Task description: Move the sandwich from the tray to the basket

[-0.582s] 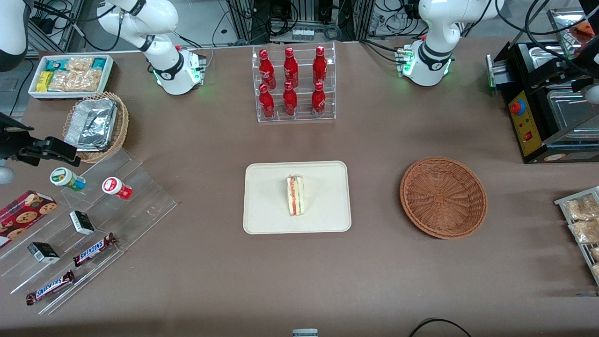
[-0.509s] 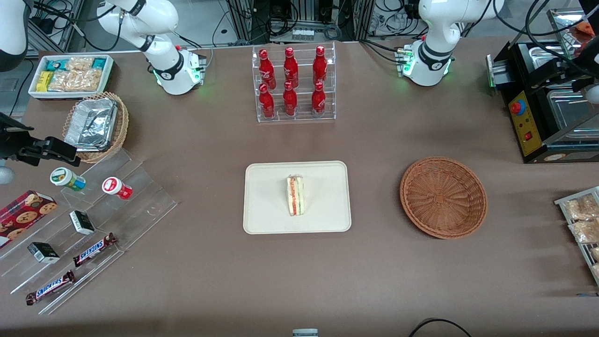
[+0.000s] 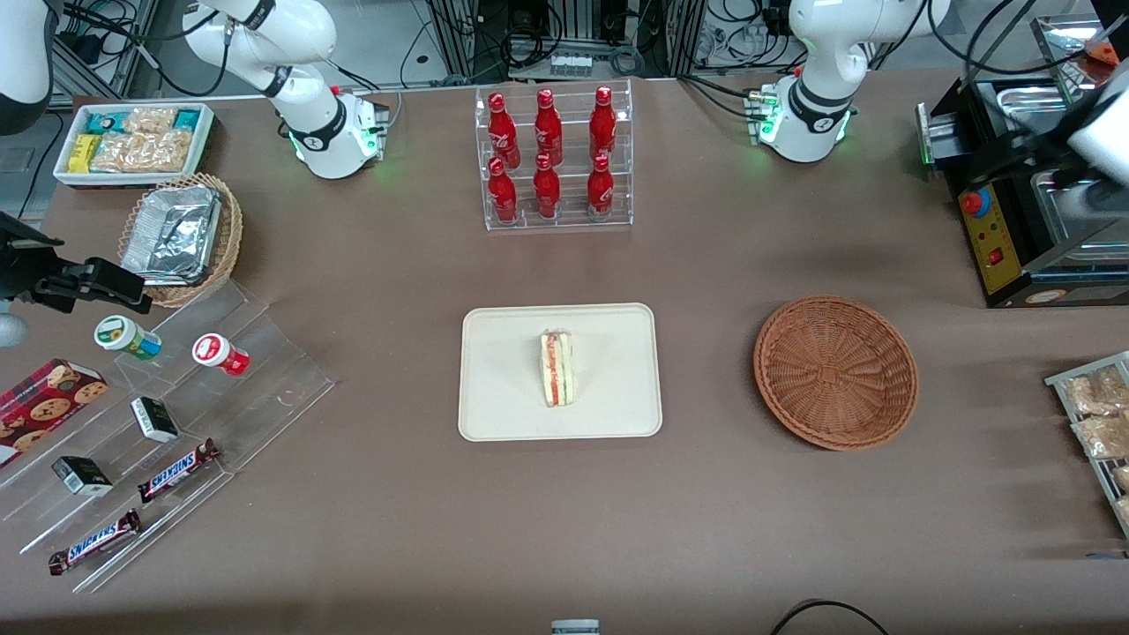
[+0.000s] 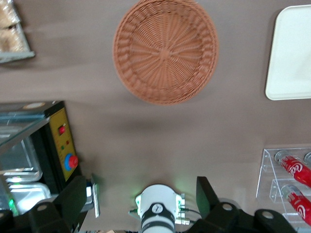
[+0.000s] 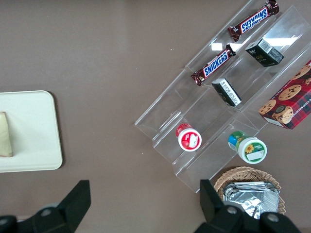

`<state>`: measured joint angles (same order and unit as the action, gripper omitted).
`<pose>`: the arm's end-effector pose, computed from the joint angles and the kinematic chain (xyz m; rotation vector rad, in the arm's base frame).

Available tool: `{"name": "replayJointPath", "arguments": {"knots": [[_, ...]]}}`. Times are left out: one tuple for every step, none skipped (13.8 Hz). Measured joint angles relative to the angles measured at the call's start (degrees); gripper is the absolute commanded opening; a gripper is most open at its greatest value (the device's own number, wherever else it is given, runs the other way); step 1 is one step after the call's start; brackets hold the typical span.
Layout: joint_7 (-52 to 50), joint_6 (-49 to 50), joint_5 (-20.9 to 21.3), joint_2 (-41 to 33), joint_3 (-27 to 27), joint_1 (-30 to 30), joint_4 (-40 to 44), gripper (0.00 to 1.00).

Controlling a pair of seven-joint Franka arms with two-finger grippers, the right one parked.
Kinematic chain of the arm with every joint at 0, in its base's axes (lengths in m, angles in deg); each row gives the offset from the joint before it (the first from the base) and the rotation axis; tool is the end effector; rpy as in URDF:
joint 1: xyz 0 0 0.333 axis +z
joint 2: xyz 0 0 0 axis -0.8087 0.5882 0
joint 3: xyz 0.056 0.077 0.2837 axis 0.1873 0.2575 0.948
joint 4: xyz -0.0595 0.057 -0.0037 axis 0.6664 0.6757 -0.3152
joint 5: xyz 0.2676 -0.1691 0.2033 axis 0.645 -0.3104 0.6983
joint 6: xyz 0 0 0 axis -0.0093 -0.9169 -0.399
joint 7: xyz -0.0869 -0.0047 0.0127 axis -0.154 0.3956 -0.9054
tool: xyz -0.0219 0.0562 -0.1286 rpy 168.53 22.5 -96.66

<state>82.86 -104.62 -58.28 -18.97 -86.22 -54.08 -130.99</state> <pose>0.4948 -0.0339 0.5884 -3.0836 0.0722 0.3194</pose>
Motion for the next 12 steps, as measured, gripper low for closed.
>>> {"name": "replayJointPath", "arguments": {"knots": [[-2.2,-1.8,-0.1,1.3,-1.8,-0.1,-0.1,0.99],[-4.9,-3.6,-0.4,2.7,-3.6,-0.1,-0.2,0.99],[-8.3,-5.7,-1.0,4.2,-5.5,-0.2,-0.3,0.99],[-12.4,-8.1,-1.2,5.7,-7.7,-0.3,-0.4,0.99],[-17.1,-10.6,-1.3,7.3,-10.1,-0.6,-0.5,0.99],[-21.6,-13.2,-1.5,9.0,-12.2,-1.0,-0.5,0.99],[-25.6,-15.8,-1.8,10.7,-13.8,-1.7,-0.5,0.99],[-29.3,-18.5,-1.9,12.3,-15.0,-2.8,-0.6,0.99],[-33.0,-21.2,-1.9,13.9,-15.6,-4.6,-0.6,0.99],[-36.4,-24.3,-1.9,15.6,-15.7,-7.1,-0.6,0.99],[-39.5,-27.3,-1.9,17.3,-15.8,-9.7,-0.7,0.99],[-42.2,-30.0,-1.8,19.4,-15.9,-12.4,-0.8,0.99]]}}
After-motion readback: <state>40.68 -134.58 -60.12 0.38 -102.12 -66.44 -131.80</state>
